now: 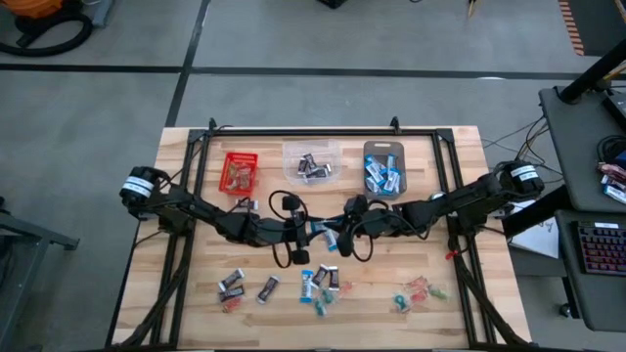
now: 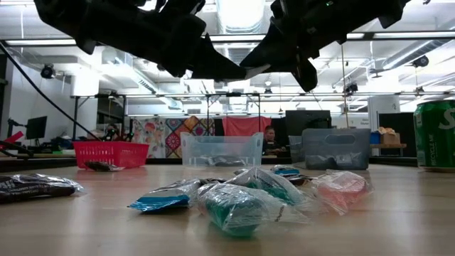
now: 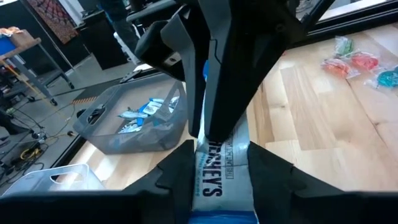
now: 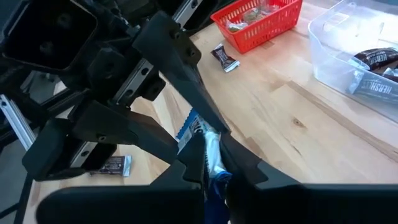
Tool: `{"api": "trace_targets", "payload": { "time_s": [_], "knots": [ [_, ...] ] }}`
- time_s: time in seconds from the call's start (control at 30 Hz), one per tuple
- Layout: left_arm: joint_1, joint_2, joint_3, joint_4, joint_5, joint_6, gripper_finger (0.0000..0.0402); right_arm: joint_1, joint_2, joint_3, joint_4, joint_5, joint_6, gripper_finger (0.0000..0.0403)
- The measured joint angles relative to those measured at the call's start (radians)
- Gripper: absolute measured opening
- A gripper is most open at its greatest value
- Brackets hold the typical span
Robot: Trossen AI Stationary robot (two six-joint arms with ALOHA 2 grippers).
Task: Sort candy
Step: Put the white chocolate bar into the black bin
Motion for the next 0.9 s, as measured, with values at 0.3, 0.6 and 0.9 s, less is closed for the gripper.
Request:
{"api": "trace_targets", "payload": {
  "time_s": [0.3,0.6,0.9],
  "knots": [
    [0.000,-0.023,0.000,-0.116,-0.004,-0.024,0.0201,-0.017,-0.039,0.000,-0.110,0.020,-0.007,0.0019],
    [0.000,-0.104,0.000,-0.333,-0.003,-0.151,0.0226,-0.111,-0.204,0.000,-0.548,0.361,0.092,0.0018],
    [0.000,-0.194,0.000,-0.538,0.001,-0.261,0.0219,-0.329,-0.236,-0.007,-0.856,0.473,0.214,0.0020]
  ]
}}
